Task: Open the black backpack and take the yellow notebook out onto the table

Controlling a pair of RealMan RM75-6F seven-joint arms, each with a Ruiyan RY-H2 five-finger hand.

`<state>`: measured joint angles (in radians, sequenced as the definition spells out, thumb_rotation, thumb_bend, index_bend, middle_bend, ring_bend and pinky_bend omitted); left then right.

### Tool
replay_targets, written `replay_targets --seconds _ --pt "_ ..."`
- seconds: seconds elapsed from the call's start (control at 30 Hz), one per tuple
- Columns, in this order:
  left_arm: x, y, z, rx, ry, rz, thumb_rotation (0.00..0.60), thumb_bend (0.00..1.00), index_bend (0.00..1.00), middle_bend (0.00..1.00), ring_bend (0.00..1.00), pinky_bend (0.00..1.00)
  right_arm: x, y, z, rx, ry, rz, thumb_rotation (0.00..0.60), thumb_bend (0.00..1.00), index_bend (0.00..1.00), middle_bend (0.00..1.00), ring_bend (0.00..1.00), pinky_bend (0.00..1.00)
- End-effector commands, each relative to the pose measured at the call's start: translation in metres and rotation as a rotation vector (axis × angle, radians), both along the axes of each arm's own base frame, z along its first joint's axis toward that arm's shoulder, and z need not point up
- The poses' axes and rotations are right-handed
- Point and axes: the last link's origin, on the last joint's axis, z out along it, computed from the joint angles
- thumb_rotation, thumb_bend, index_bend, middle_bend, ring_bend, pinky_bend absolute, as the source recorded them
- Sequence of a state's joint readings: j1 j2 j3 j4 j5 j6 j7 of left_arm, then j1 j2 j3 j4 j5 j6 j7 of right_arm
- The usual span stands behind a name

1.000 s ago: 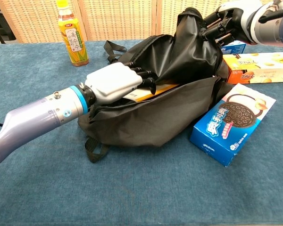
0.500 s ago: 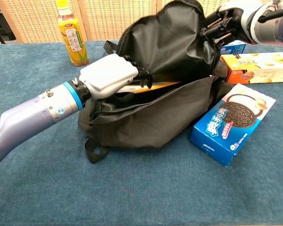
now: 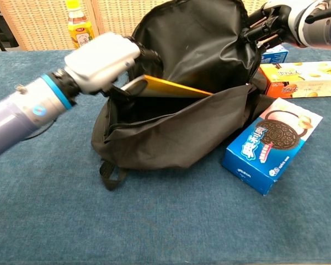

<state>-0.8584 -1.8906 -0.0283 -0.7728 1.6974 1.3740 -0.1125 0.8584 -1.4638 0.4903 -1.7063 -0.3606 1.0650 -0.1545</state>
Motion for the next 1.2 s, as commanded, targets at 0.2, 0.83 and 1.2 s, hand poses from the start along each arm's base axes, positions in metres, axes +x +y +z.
replay_targets --seconds 0.2,0.83,1.2 --pt "-0.015 -0.007 0.062 -0.017 -0.140 0.023 0.600 0.54 0.91 0.50 0.40 0.30 -0.006 -0.006 0.002 -0.031 0.014 -0.027 0.600 0.62 0.70 0.56 0.43 0.49" --pt "-0.072 0.010 0.199 0.271 -0.197 0.138 0.600 0.54 0.92 0.51 0.40 0.30 -0.010 -0.011 0.004 -0.060 0.024 -0.066 0.600 0.62 0.70 0.56 0.43 0.49" --pt "-0.122 0.019 0.203 0.291 -0.081 0.264 0.600 0.54 0.93 0.51 0.40 0.30 -0.011 -0.012 0.000 -0.055 0.034 -0.067 0.600 0.62 0.70 0.56 0.43 0.49"
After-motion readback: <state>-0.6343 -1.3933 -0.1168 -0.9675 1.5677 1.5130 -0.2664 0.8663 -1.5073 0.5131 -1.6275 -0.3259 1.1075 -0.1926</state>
